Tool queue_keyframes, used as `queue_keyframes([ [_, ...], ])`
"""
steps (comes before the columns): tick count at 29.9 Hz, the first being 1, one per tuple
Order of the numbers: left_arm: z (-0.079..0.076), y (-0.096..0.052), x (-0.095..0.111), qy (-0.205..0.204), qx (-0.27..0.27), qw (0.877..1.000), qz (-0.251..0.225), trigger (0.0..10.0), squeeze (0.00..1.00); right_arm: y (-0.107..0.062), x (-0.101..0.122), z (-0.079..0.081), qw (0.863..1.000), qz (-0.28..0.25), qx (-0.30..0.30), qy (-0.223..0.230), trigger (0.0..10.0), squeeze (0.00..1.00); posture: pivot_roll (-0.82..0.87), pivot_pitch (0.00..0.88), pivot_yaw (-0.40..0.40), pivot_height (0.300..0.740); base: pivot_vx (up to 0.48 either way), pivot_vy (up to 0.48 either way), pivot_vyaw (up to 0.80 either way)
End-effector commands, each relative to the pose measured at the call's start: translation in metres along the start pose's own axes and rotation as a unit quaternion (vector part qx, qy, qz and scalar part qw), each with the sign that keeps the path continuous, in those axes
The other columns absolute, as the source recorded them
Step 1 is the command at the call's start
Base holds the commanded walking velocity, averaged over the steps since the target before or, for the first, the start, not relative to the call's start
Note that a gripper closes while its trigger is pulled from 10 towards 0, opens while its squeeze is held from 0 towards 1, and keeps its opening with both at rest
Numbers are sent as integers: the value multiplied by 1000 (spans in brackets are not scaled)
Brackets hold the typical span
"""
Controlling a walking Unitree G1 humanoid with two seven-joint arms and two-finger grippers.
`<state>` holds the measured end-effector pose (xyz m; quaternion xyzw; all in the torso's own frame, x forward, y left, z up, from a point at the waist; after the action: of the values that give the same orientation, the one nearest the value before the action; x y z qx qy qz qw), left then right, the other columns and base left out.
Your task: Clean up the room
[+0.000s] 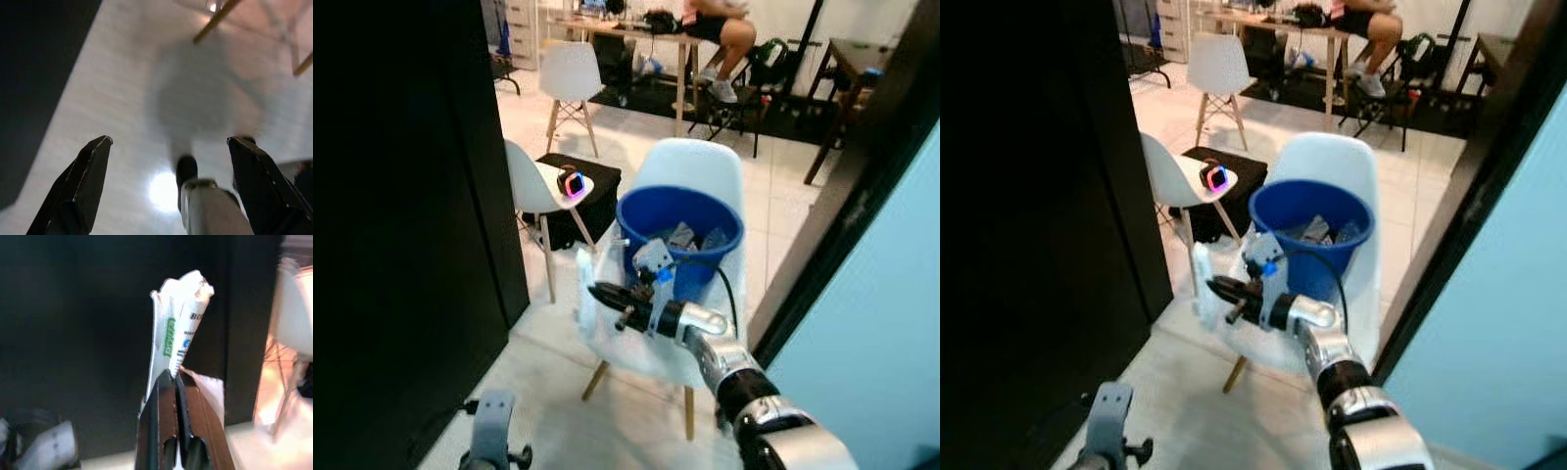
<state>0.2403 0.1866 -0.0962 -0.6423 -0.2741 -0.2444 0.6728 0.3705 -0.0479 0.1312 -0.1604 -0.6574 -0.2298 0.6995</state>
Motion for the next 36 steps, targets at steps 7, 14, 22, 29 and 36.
queue_keyframes([
  [7,-5,-1,-7,-1,-6,1000,9,10000,0,2,57,-2,993,-109,33,27,10000,0,-14,0,-33,740,480,0,0],
  [14,-5,-2,-11,0,-5,1000,16,10000,0,6,82,-26,992,-122,-41,3,10000,0,-11,0,-38,740,480,0,0],
  [22,-4,-2,-12,-6,-3,1000,19,10000,0,-4,47,-52,989,-3,-147,-6,10000,0,-13,0,-35,740,460,0,-684],
  [29,-2,-2,-13,-16,2,1000,22,10000,0,-25,30,-75,970,72,-232,-17,10000,0,-16,0,-33,740,92,0,-781],
  [36,-2,-2,-15,-8,3,1000,27,10000,0,-49,13,-92,944,148,-289,-53,10000,0,-24,0,-33,740,0,0,-781],
])
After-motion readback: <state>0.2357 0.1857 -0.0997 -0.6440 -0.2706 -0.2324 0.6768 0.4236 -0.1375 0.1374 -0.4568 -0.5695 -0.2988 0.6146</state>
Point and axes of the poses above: a point about 5 cm out from each wrist's last joint towards the gripper, its own y axis pointing out of the wrist towards the gripper, its own x axis along the axis of the wrist's last joint, z = x × y, the point moved 4 cm from there along y, pointing out of the wrist towards the gripper, and after that the axes turned 3 degrees about -y, right-handed, at the moved point
